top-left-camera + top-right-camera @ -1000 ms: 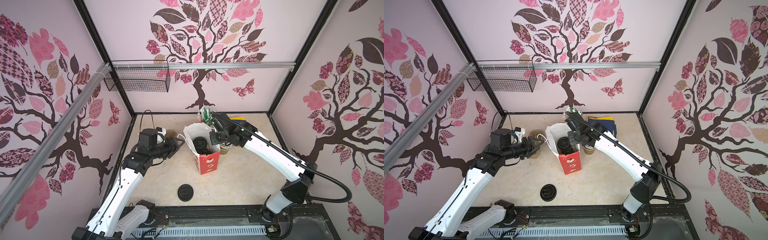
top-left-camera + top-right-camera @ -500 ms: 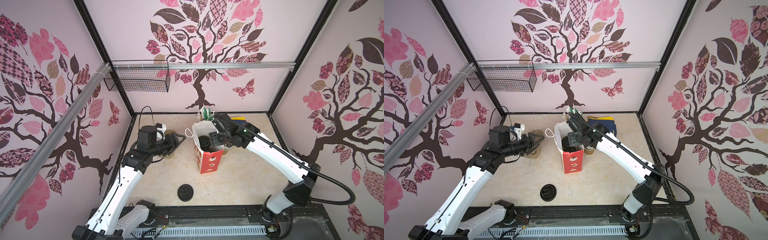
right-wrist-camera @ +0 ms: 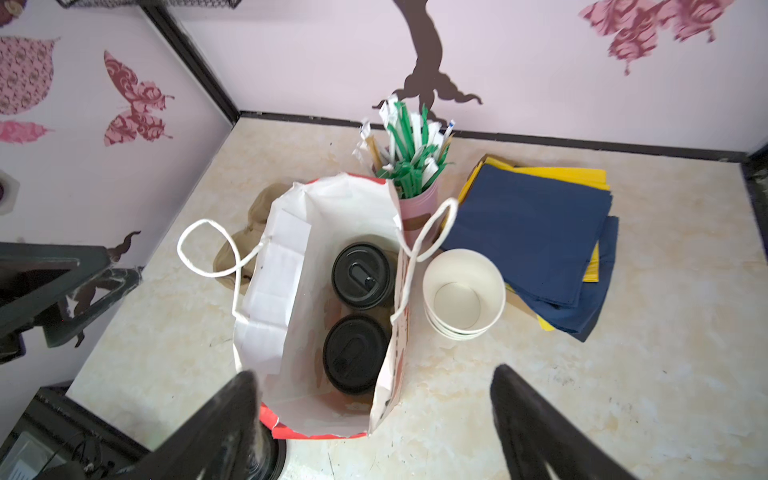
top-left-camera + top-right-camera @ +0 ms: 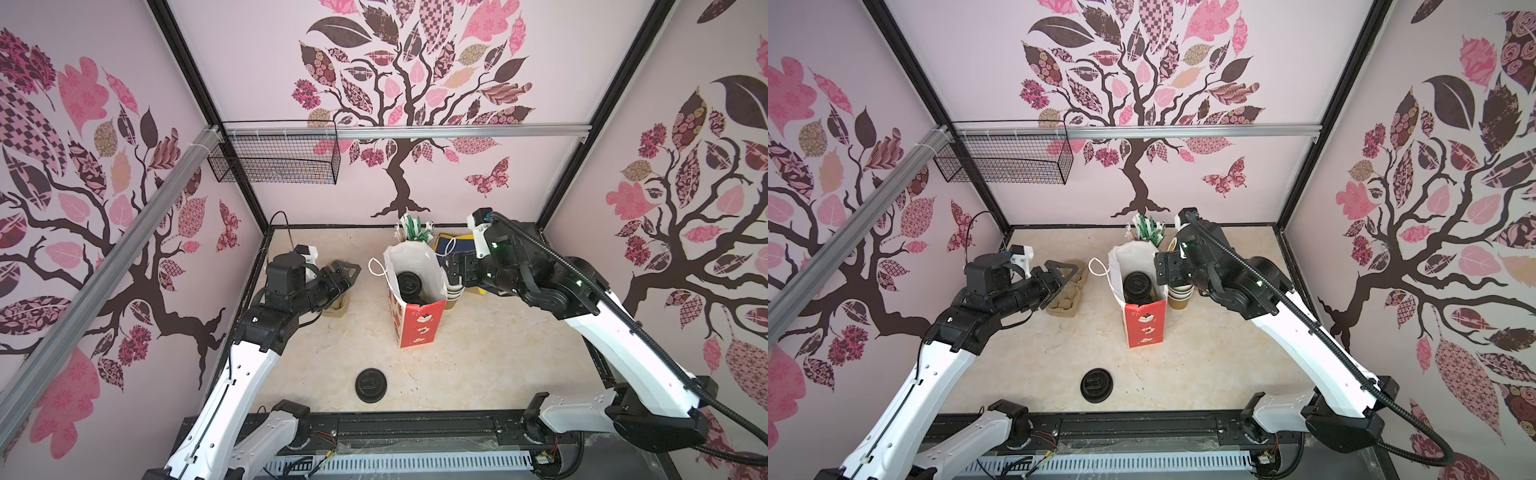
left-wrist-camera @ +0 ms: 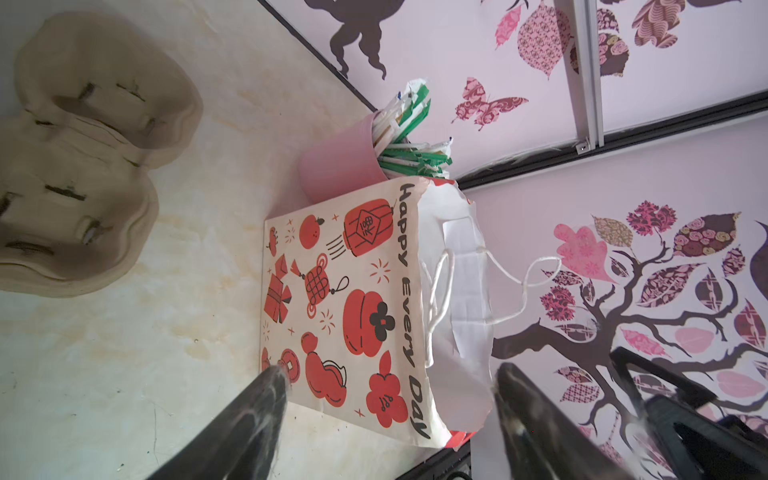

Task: Pack the takeout coffee
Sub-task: 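Move the right gripper over the pink straw cup while left holds the bag, then lower the right gripper onto the green-wrapped straws in the pink cup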

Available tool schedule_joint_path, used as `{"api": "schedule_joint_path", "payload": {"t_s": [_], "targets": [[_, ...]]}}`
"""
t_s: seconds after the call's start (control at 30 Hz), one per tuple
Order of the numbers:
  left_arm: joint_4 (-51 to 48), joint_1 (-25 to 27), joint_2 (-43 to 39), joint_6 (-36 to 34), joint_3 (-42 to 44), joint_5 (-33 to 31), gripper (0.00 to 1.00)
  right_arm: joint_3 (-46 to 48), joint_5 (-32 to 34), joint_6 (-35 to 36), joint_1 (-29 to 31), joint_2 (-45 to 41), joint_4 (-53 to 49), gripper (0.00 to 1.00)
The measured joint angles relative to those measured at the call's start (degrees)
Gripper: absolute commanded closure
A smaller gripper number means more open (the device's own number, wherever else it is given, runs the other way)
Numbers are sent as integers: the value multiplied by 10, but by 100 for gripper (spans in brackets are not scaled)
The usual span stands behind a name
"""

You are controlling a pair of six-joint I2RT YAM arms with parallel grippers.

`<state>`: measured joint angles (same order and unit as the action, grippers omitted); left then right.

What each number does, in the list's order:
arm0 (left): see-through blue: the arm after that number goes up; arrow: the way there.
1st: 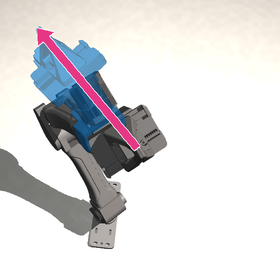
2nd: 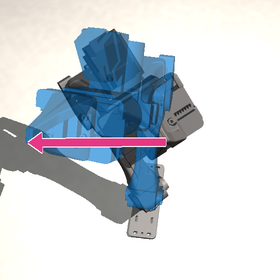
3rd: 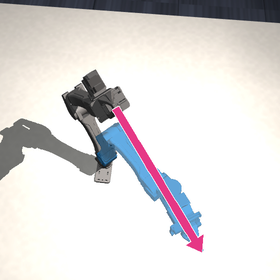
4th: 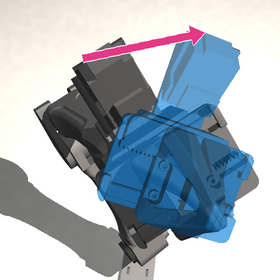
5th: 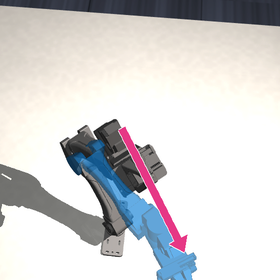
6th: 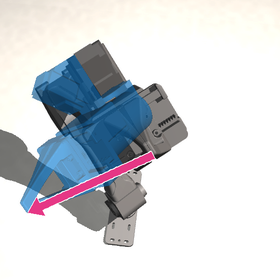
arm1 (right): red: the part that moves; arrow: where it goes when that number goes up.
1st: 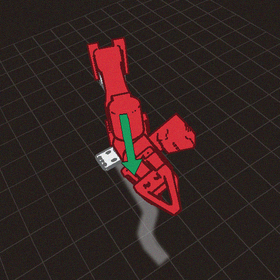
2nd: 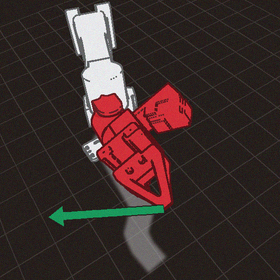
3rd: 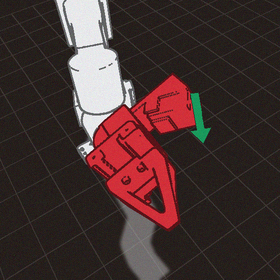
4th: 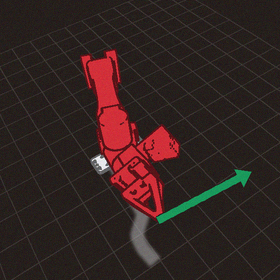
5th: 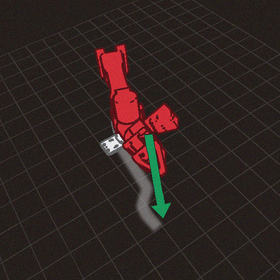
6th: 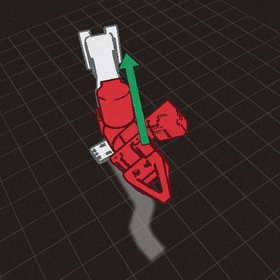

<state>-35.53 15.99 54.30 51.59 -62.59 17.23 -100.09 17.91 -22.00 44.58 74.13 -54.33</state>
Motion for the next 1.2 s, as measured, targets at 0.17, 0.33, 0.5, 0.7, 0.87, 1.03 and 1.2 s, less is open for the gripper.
{"api": "schedule_joint_path", "payload": {"t_s": [0.17, 0.33, 0.5, 0.7, 0.87, 1.03, 1.2], "targets": [[-3, 0, -8, 1, -2, -45, 19, -12, 5, -21, -70, 0, 19, 27], [-6, -1, -4, 5, -3, -62, 19, -3, -85, -37, -207, 31, 57, 35], [-4, -2, 8, 5, -9, -62, 19, -3, -173, -20, -248, 117, 96, 43], [21, -2, 41, 2, -11, -11, 18, -43, -242, 14, -268, 243, 113, 50], [40, -1, 97, -12, -39, 64, 9, -121, -268, 34, -268, 319, 114, 50], [7, 37, 163, -53, -118, 83, 7, -159, -280, 43, -267, 336, 114, 49], [-59, 76, 220, -95, -189, 54, 13, -166, -280, 44, -270, 336, 115, 48]]}}
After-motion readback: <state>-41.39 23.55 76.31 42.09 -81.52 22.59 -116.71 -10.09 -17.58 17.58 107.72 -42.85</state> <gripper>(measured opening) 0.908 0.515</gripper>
